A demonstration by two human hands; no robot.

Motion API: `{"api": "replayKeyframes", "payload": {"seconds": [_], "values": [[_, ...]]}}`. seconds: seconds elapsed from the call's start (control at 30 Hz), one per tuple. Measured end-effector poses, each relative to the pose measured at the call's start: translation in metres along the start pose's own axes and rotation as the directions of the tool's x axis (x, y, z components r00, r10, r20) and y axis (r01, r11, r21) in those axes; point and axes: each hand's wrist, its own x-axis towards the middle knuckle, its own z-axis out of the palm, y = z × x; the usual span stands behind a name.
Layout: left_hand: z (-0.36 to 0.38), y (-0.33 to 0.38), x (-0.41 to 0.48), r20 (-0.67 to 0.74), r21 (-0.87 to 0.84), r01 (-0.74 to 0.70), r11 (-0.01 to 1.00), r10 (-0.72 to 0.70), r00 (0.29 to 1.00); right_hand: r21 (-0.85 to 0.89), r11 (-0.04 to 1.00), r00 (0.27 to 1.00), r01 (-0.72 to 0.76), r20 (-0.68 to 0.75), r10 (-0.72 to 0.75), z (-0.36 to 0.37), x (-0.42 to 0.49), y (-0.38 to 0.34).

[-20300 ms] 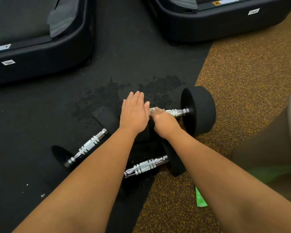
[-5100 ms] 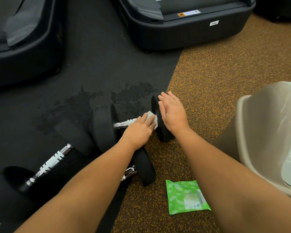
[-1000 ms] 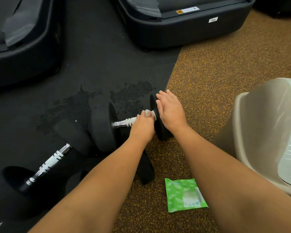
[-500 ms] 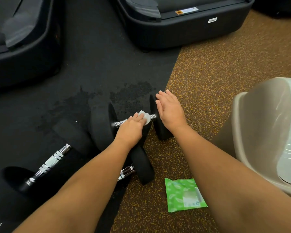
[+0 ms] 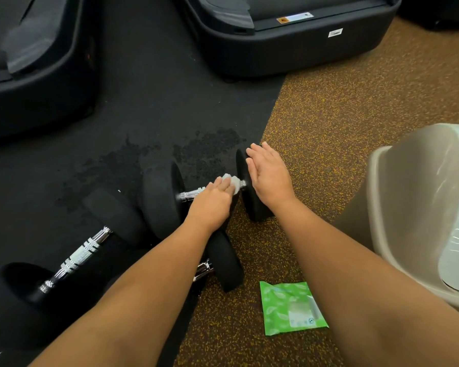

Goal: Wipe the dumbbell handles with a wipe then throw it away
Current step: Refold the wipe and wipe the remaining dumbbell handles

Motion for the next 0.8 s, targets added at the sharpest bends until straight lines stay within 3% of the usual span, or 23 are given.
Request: {"api": "replayKeyframes", "payload": {"seconds": [0.17,0.27,0.47,0.6,0.8], "values": [[-0.008,0.001,0.004,-0.003,-0.101,0.313,0.944,-0.315,0.949,0.003,1.0,1.0,-0.008,0.013,0.008,0.0,0.0,0.0],[-0.018,0.006,0.014,0.03,-0.133,0.404,0.905,-0.404,0.914,0.0,1.0,1.0,-0.016,0.023,0.016,-0.001,0.001,0.0],[-0.017,0.007,0.015,0.087,-0.075,0.157,0.985,-0.151,0.985,-0.009,1.0,0.999,-0.021,0.035,0.022,-0.001,0.002,-0.001],[-0.009,0.002,0.003,0.052,-0.023,0.03,0.999,-0.029,0.998,-0.014,1.0,0.999,-0.017,0.046,0.018,-0.002,0.002,-0.001],[-0.004,-0.003,-0.008,0.038,0.027,0.07,0.997,-0.071,0.997,-0.02,1.0,0.996,-0.021,0.089,0.023,-0.005,0.002,-0.003]]}}
